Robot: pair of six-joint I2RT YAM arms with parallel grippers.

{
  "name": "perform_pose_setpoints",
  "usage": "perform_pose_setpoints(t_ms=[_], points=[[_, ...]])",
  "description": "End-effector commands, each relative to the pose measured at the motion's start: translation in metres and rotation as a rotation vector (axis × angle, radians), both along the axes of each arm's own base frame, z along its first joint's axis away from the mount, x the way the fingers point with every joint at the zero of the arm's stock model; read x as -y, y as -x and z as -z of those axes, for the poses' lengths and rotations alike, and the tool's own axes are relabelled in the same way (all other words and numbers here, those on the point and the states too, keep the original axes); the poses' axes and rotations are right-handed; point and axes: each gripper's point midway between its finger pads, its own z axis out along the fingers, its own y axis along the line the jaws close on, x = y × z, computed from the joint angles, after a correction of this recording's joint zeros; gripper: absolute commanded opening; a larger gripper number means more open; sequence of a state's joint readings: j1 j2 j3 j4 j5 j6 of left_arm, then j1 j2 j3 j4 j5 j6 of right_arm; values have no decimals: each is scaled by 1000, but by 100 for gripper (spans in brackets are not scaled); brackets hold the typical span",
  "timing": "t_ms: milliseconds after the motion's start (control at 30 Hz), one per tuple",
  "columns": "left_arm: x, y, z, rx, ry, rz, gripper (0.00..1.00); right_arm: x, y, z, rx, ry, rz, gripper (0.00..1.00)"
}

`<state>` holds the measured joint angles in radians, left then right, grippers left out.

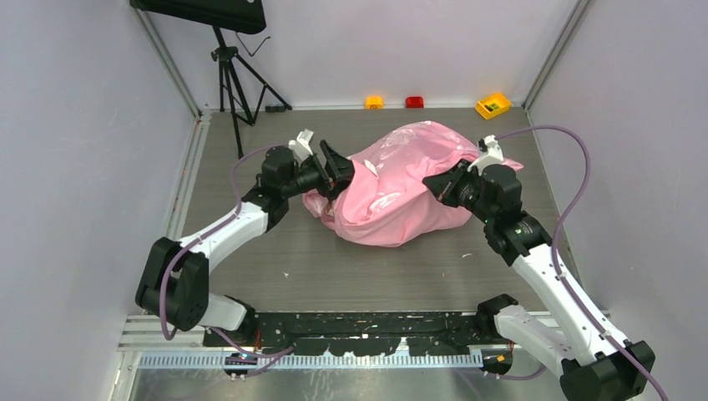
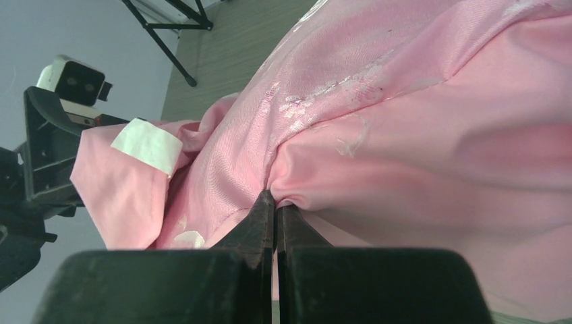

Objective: Remove the pillowcase from the pillow

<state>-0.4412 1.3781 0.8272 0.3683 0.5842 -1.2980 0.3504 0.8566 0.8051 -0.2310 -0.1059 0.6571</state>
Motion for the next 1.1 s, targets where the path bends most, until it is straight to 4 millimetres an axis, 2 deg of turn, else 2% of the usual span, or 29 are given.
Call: perform_pose_setpoints(t_ms=[0,100,233,300,367,467,600,667,733,767,867,967,1033,1067], points=[[27,28,-59,210,47,178,82,-8,-10,-44,110,-65,-18,3],[34,52,-89,326,71,248,82,-7,-11,-41,97,-62,-7,4],[29,81,-124,441,119,295,83,-7,-12,-40,92,-68,-2,4],[26,85,-131,462,127,290,84,-8,-13,-39,87,-72,-5,4],[26,84,-132,474,123,285,84,-10,-13,-39,82,-73,-15,4],[30,73,-128,458,113,267,84,-12,-12,-39,75,-75,-27,4],[47,43,-125,415,92,247,82,-14,-10,-36,63,-90,-36,4],[55,26,-115,360,21,246,80,-16,-9,-35,56,-96,-45,4],[57,7,-92,303,-99,208,79,-16,-8,-35,52,-94,-48,4],[56,-4,-73,260,-169,185,80,-16,-7,-37,55,-91,-50,4],[47,-37,-27,179,-354,102,82,-13,-5,-41,65,-77,-49,4],[39,-64,17,104,-484,122,82,-8,-2,-43,78,-57,-32,4],[28,-74,39,28,-547,160,82,-5,0,-43,83,-47,-25,4],[26,-74,42,14,-547,201,82,-3,2,-42,82,-42,-20,4]])
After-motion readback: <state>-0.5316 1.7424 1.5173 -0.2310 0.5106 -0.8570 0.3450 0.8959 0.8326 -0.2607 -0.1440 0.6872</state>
